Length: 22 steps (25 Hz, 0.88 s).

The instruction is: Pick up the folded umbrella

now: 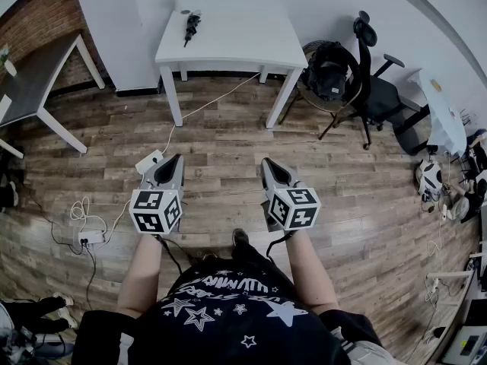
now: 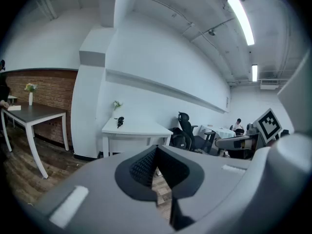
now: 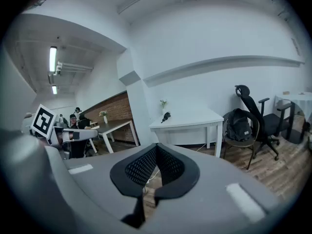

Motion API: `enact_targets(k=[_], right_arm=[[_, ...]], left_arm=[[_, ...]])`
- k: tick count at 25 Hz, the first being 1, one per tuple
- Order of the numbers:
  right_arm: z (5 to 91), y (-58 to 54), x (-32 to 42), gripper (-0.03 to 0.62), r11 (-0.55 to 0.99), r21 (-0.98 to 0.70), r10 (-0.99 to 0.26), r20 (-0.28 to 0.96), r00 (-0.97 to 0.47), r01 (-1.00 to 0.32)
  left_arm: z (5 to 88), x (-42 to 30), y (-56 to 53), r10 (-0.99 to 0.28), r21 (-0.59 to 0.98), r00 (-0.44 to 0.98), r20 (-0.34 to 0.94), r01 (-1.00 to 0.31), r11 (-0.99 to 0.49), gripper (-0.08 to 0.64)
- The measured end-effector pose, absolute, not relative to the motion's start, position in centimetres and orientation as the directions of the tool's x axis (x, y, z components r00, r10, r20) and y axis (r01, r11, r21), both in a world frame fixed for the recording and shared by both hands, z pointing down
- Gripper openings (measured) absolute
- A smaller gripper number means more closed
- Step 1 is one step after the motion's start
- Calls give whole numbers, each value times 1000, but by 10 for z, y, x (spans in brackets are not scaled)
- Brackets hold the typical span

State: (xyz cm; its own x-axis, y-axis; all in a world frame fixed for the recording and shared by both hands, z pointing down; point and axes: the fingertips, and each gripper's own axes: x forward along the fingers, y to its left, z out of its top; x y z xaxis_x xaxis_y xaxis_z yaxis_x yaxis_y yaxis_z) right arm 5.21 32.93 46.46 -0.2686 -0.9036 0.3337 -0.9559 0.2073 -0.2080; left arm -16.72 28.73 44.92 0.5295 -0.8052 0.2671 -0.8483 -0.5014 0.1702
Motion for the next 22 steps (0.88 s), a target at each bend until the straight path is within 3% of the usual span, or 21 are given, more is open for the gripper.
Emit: enact_targets(k=[22], right_arm=[[491, 354, 22, 17, 174, -253, -889, 376, -262, -952]], left_arm=[[485, -191, 318, -746, 209, 573, 341, -819, -534, 3]])
